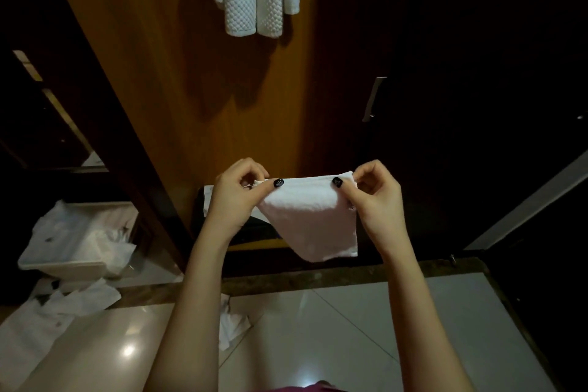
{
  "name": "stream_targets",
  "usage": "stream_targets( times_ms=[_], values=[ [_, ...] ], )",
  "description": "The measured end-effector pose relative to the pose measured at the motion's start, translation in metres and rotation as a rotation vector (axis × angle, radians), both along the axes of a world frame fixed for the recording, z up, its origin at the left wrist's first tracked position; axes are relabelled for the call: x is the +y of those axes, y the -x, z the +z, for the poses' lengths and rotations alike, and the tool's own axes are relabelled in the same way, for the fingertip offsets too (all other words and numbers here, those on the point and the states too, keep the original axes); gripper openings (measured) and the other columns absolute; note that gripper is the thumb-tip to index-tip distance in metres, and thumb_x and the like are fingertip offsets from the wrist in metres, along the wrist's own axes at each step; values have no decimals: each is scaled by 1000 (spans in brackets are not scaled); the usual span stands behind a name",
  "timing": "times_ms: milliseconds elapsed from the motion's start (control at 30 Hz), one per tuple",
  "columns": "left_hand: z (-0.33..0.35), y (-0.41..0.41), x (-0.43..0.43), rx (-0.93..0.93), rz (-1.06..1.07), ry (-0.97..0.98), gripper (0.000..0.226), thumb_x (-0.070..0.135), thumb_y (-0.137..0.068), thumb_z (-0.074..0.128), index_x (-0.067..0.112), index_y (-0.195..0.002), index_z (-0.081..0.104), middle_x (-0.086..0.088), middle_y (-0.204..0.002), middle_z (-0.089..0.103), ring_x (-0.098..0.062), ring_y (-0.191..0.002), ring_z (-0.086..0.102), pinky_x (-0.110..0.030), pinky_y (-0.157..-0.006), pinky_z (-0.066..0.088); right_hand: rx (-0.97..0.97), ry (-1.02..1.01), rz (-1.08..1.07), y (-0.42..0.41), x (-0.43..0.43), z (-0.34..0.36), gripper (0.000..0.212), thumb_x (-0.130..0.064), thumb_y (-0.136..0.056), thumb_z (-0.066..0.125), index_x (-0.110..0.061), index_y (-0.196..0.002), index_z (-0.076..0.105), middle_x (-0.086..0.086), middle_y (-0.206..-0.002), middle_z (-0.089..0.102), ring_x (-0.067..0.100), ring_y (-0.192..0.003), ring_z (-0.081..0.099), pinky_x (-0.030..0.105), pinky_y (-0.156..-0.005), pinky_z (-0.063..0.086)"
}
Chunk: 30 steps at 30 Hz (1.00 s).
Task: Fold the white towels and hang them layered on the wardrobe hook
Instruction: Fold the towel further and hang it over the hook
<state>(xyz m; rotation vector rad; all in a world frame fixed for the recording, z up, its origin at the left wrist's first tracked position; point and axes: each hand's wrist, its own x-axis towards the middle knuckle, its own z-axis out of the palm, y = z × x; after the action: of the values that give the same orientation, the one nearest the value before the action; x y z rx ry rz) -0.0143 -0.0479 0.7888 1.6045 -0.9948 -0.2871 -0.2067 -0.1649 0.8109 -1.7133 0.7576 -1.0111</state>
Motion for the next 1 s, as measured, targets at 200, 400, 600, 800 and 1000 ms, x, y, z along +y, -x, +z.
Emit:
stream_targets(
  times_ms=[200,400,600,800,1000],
  values=[
    [-3,8,1,-69,97,-31,27,10,-80,77,28,-78,57,10,-79,58,3,-69,50,-9,-60,40,90,21,62,2,3,-3,28,-11,-88,72,-38,-93,71,-18,-90,72,-1,-90,66,14,-76,49],
    [9,17,3,-221,43,-121,12,13,-84,74,19,-90,66,9,-94,59,-4,-82,52,-5,-67,37,102,42,37,9,8,-6,27,-12,-93,65,-38,-89,70,-18,-88,72,2,-89,67,16,-73,50],
    [17,21,3,-322,-9,-283,17,26,-87,72,21,-102,73,12,-102,54,-1,-88,49,-11,-72,35,142,79,107,11,10,-5,27,-8,-94,62,-34,-92,69,-23,-86,68,-1,-86,63,19,-74,46],
    [14,33,-3,-119,-210,-336,51,31,-86,73,31,-133,56,12,-130,50,-8,-76,61,-25,-67,53,180,168,184,13,12,-1,33,-5,-92,61,-37,-92,68,-25,-92,68,-2,-97,63,10,-83,45],
    [8,28,-5,-157,-216,-531,4,30,-92,64,28,-92,68,4,-100,68,-6,-50,60,-26,-52,51,212,129,226,18,11,-3,34,-1,-91,62,-34,-89,71,-20,-93,70,-4,-97,63,6,-82,43]
  ],
)
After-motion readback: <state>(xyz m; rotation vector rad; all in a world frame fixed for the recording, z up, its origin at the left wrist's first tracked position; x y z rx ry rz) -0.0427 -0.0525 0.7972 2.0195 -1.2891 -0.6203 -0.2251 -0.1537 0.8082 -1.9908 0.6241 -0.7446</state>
